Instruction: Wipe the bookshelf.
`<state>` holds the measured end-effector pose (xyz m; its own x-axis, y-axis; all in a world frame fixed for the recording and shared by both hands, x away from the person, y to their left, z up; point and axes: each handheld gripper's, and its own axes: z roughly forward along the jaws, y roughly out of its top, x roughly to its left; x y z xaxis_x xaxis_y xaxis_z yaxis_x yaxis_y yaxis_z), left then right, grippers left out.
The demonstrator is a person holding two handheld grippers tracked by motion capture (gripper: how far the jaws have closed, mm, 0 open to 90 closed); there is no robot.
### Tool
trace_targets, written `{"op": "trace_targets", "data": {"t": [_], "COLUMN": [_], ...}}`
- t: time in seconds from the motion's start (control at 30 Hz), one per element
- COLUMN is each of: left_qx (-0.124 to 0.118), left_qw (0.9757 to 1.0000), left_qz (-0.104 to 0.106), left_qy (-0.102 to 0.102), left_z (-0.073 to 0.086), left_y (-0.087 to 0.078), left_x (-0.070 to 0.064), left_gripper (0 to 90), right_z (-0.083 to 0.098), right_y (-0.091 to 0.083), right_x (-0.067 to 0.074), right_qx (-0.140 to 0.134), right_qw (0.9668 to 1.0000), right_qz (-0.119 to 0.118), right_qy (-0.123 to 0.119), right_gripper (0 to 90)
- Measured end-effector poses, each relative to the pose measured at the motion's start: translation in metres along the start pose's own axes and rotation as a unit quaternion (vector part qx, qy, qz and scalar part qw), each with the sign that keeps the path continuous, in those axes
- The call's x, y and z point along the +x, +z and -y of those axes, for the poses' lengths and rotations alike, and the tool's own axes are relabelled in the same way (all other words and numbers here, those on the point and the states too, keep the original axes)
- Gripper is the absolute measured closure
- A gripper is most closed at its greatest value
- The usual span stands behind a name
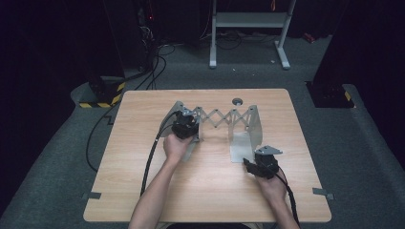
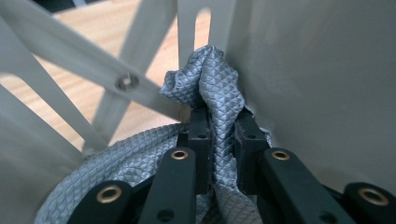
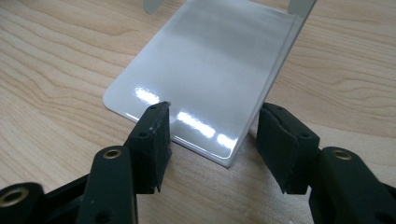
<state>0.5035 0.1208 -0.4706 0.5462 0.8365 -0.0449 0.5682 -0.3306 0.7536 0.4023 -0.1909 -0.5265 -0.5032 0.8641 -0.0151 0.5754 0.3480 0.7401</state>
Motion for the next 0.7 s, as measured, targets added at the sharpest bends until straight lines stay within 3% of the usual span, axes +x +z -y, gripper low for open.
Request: {"op": "trace_targets", "data": {"t": [0.13, 0.33, 0.7], "left_qx": [0.025, 0.037, -0.014], "left_qw": [0.9996, 0.9992, 0.9998], "left_qz": [-0.008, -0.005, 0.006], "left_qy": [0.011, 0.013, 0.013], "left_z": [0.008, 0.011, -0.001], "left_y": [0.01, 0.014, -0.017], "left_x": [-0.002, -0.001, -0.004], "left_gripper": [79.8, 79.8, 79.8], "right_z": [0.0, 0.0, 0.0], "right_y": [0.0, 0.0, 0.0], "right_x": [0.0, 0.0, 0.0], "right_qx": [0.0, 0.0, 0.0], "right_qw": [1.0, 1.0, 1.0], "right_qz": [0.0, 0.0, 0.0], "right_qy": [0.0, 0.0, 0.0], "right_gripper": [45.2, 45.2, 45.2]}}
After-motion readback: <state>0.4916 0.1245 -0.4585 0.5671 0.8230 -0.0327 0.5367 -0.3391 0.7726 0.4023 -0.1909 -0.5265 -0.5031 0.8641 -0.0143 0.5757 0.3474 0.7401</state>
